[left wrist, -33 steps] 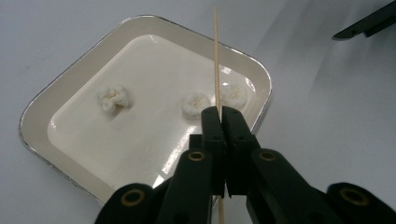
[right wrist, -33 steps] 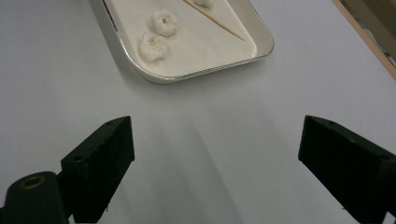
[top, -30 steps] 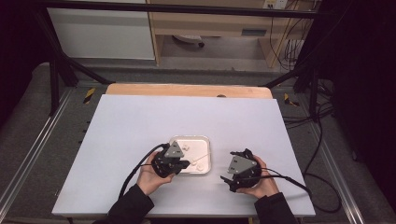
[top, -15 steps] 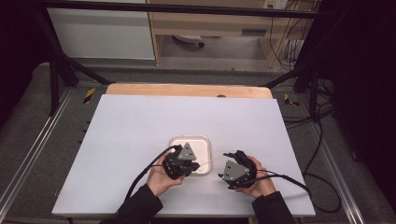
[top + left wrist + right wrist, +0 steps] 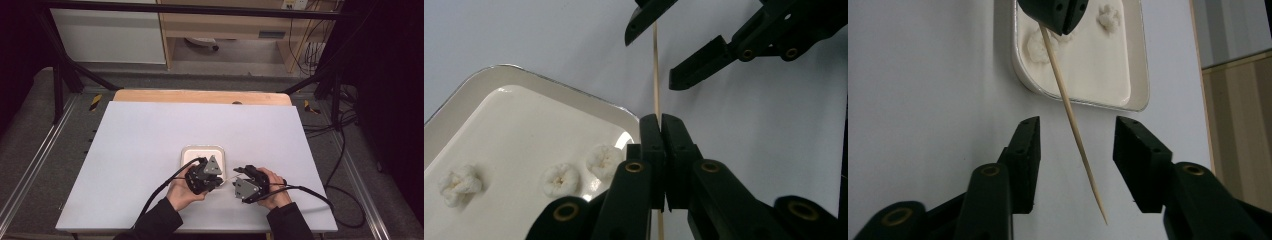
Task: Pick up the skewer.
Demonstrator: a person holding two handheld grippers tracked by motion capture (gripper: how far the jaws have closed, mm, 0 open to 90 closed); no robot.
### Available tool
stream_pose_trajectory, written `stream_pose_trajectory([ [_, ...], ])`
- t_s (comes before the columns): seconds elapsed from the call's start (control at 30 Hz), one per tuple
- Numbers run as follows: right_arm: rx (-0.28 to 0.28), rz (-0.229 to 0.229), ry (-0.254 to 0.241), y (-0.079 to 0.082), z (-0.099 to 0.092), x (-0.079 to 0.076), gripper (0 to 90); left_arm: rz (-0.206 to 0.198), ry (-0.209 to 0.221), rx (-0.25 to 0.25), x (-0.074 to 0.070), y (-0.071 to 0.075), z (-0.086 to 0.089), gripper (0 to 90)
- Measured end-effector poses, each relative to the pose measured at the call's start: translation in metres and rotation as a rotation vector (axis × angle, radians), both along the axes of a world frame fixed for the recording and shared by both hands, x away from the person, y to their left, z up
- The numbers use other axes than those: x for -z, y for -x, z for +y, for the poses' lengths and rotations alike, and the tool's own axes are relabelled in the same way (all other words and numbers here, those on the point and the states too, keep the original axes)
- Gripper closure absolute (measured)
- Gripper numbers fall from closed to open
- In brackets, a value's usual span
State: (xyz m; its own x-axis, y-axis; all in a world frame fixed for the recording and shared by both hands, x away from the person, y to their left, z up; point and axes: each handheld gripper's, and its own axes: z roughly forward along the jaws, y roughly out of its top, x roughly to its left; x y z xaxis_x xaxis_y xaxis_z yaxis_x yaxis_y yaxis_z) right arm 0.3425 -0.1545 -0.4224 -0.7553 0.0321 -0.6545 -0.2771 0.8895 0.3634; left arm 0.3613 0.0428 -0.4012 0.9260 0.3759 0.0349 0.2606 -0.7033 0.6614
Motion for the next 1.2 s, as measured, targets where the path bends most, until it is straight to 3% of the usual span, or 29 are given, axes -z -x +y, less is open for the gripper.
stream_pose_trajectory([
  [0.03, -0.029, -0.014, 0.022, -0.0007, 0.0010, 0.0009, 60.9, 0.002, 0.000, 0.002, 0.0004, 0.0002, -0.0005, 88.5],
  [0.1, -0.031, -0.011, 0.026, 0.0001, 0.0016, 0.0018, 62.9, 0.004, -0.002, 0.006, 0.0009, 0.0004, -0.0010, 88.5],
  [0.13, -0.057, -0.020, 0.058, -0.0005, 0.0020, 0.0021, 66.8, 0.006, -0.001, 0.008, 0.0012, 0.0006, -0.0012, 88.5],
  [0.23, -0.085, -0.021, 0.084, 0.0000, 0.0033, 0.0031, 71.3, 0.006, -0.007, 0.018, 0.0012, 0.0015, -0.0017, 88.5],
  [0.63, -0.134, -0.015, 0.121, 0.0001, 0.0029, 0.0038, 84.8, 0.014, -0.008, 0.042, 0.0031, 0.0031, -0.0042, 88.5],
  [1.03, -0.174, -0.034, 0.163, 0.0019, 0.0025, 0.0033, 88.6, 0.027, -0.004, 0.049, 0.0028, 0.0024, -0.0037, 88.4],
  [1.2, -0.175, -0.037, 0.176, 0.0026, 0.0036, 0.0025, 88.8, 0.043, -0.035, 0.056, 0.0005, 0.0003, -0.0028, 87.0],
])
